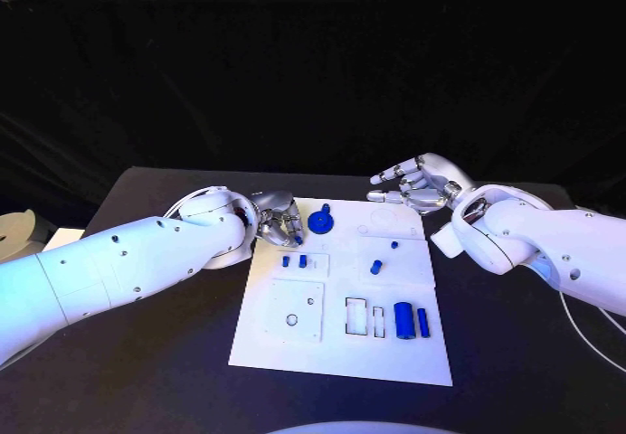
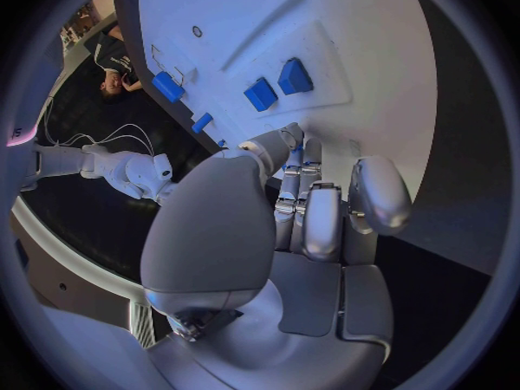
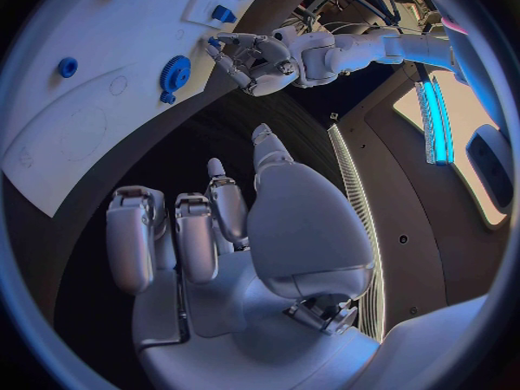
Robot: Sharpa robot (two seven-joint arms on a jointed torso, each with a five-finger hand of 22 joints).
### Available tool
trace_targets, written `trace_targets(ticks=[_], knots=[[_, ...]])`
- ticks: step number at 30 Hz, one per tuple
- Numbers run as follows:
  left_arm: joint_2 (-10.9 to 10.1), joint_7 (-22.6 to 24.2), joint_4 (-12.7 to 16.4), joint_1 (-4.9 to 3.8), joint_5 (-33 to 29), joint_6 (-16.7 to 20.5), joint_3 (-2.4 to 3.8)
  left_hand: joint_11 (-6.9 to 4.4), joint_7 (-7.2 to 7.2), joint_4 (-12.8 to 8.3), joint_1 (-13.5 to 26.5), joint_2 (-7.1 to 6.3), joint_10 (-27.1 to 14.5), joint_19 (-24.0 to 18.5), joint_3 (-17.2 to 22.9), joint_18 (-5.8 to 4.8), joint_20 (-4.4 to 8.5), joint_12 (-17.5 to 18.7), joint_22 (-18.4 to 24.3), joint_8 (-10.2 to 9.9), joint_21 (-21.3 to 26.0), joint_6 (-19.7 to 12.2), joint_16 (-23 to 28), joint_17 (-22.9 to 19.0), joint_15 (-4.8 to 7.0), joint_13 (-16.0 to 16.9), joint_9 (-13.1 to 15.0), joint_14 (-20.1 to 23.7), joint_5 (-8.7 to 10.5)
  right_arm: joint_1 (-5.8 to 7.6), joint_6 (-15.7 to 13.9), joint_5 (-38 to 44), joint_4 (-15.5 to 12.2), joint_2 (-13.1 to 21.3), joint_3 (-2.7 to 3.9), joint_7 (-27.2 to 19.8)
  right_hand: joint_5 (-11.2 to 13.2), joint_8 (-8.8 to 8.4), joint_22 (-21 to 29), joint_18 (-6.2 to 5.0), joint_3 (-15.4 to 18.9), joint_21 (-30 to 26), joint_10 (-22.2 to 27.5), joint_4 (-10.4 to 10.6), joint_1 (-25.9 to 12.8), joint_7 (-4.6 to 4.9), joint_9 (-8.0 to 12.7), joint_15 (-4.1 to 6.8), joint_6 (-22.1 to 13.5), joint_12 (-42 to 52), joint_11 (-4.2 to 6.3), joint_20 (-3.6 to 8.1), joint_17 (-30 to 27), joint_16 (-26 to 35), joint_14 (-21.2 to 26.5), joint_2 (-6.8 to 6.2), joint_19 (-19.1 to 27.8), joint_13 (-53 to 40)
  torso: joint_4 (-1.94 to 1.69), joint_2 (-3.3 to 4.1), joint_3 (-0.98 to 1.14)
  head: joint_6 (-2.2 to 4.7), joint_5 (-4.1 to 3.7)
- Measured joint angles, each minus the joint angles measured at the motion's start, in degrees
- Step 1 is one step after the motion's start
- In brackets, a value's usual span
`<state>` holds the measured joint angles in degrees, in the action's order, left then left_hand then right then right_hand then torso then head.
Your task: Assemble the parts on the task board
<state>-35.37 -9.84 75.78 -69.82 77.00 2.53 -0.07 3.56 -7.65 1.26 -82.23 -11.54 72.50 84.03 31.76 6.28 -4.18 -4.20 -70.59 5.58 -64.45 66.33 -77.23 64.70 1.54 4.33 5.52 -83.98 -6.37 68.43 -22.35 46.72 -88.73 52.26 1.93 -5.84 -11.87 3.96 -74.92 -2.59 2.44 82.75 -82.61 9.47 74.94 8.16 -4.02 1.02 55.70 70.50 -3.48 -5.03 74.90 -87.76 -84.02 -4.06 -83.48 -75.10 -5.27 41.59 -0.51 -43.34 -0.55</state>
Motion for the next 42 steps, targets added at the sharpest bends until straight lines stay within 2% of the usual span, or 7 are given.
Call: trace_targets(ticks=[30, 34, 37, 39, 42], knots=[[0.9, 0.0, -0.8, 0.02, 0.3, -1.0, -0.24, -0.13, 0.21, -0.2, 0.7, 0.22, 0.5, 0.0, -0.2, 0.0, 0.0, 0.0, 0.0, -0.1, 0.0, 0.2, 0.0, -0.2, 0.0, 0.1, 0.0, 0.0, 0.0, 0.0, 0.0, 0.0, -0.1, 0.0, 0.0, 0.0, 0.0, 0.0, 0.0, 0.0, 0.0, 0.0, 0.0, 0.0, 0.0, 0.0, 0.0, 0.0, 0.0, 0.0, 0.0, 0.0, 0.0, 0.0, 0.0, 0.0, 0.0, 0.0, 0.01, 0.0, 0.0, -0.21, -0.09], [0.9, -0.1, -0.8, 0.02, 0.3, -1.1, -0.25, -0.13, 0.21, -0.4, 1.1, -0.15, 0.5, 0.0, -0.4, 0.0, 0.0, 0.3, 0.1, -0.6, 0.0, 0.2, 0.0, -0.3, 0.0, 0.1, -0.2, 0.0, 0.0, 0.0, 0.0, 0.0, -0.1, 0.0, 0.0, 0.0, 0.0, 0.0, 0.0, 0.0, 0.0, 0.0, 0.0, 0.0, 0.0, 0.0, 0.0, 0.0, 0.0, 0.0, 0.0, 0.0, 0.0, 0.0, 0.0, 0.0, 0.0, 0.0, 0.01, -0.01, 0.0, -0.21, -0.09], [0.9, -0.2, -0.8, 0.02, 0.3, -1.2, -0.28, 0.44, -0.63, -0.6, 1.6, -0.28, 0.0, 0.0, -0.6, 0.0, 0.0, 0.4, 0.0, -1.3, 0.0, -0.6, 0.0, -0.5, 0.0, 0.0, -0.6, 0.0, 0.0, 0.0, 0.0, 0.0, -0.1, 0.1, 0.0, 0.0, 0.0, 0.0, 0.0, 0.0, 0.0, 0.0, 0.0, 0.0, 0.2, 0.0, 0.0, 0.0, 0.0, 0.0, 0.0, 0.0, 0.0, 0.3, 0.0, 0.23, 0.0, 0.0, 0.01, -0.01, -0.01, -0.21, -0.09], [0.9, -0.2, -0.8, 0.04, 0.3, -1.2, -0.29, 0.87, -1.02, -0.6, 1.9, -0.53, -0.7, 0.0, -0.5, 0.0, 0.0, 0.4, -0.1, -1.9, 0.0, -1.9, 0.0, -0.8, -0.55, -0.1, -0.9, 0.0, 0.0, 0.0, 0.0, 0.0, -0.1, 0.1, 0.0, 0.0, 0.0, 0.0, 0.0, 0.0, 0.0, 0.0, 0.0, 0.0, 0.2, 0.0, 0.0, 0.0, 0.0, 0.0, 0.0, 0.0, 0.0, 0.3, 0.0, 0.23, 0.0, 0.0, -0.01, -0.01, -0.01, -0.21, -0.09], [0.9, -0.3, -0.9, 0.05, 0.3, -1.2, -0.29, 1.32, -1.43, -0.5, 2.3, -0.96, -1.6, -0.1, -0.9, 0.0, -0.05, 0.4, -0.5, -2.0, 0.0, -3.5, 0.0, -1.4, -0.57, -0.3, -1.4, -0.1, 0.0, 0.0, 0.0, 0.0, 0.0, 0.1, 0.0, 0.0, 0.0, 0.0, 0.0, 0.0, 0.0, 0.0, 0.0, 0.0, 0.2, 0.0, 0.0, 0.0, 0.0, 0.0, 0.0, 0.0, 0.0, 0.3, 0.0, 0.23, 0.0, 0.0, -0.03, -0.02, -0.01, -0.21, -0.12]])
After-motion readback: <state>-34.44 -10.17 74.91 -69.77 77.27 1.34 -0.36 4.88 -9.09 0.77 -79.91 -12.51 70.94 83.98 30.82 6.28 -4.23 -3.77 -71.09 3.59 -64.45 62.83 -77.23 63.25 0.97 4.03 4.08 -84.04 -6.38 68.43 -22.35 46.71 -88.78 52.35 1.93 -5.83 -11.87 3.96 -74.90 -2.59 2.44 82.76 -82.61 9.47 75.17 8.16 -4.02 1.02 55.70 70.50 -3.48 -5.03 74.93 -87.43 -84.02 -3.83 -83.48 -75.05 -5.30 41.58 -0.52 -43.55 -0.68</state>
